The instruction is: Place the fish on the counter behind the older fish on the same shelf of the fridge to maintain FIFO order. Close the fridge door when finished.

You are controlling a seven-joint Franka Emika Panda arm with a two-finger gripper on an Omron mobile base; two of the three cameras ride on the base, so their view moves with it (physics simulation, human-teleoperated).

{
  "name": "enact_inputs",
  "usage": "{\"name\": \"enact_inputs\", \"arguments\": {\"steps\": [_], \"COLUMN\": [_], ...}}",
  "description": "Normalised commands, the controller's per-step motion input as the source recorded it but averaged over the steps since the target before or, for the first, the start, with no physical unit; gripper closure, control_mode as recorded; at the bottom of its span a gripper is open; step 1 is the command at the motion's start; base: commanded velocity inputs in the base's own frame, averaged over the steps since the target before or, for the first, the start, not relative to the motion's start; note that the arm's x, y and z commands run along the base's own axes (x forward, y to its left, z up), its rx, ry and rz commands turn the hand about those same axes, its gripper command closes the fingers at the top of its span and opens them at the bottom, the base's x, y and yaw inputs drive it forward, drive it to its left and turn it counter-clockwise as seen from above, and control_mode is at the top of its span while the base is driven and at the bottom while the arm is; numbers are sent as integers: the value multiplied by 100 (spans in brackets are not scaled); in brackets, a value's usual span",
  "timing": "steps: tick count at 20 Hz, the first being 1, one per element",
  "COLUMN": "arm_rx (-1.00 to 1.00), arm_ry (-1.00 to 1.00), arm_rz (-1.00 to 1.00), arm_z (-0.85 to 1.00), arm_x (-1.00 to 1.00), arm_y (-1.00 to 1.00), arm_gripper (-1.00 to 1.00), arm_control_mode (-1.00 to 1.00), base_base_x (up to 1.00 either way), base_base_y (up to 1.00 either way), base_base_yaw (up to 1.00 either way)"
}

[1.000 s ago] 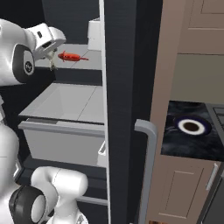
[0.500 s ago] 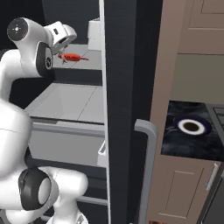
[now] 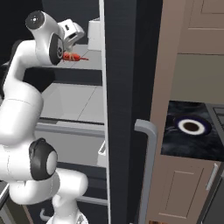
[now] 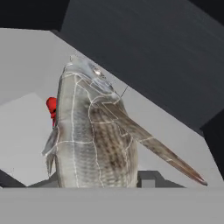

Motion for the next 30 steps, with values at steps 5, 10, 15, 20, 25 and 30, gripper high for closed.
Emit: {"name": "enact_inputs", "arguments": {"steps": [5, 10, 15, 20, 25, 30], "arm_rx": [-3, -1, -1, -3, -3, -5], "arm_ry": [9, 3, 5, 9, 3, 6], "arm_rz": [0, 0, 0, 0, 2, 4], "arm_z": [0, -4, -23, -43, -13, -5], "arm_x": [70, 72, 66, 58, 48, 39], "arm_y": [0, 0, 0, 0, 0, 0], "arm_gripper": [100, 100, 100, 100, 100, 100], "arm_control_mode": [-100, -100, -100, -100, -100, -100], "base_base_x": [0, 0, 0, 0, 0, 0], "base_base_y": [0, 0, 0, 0, 0, 0], "base_base_yaw": [0, 0, 0, 0, 0, 0]}}
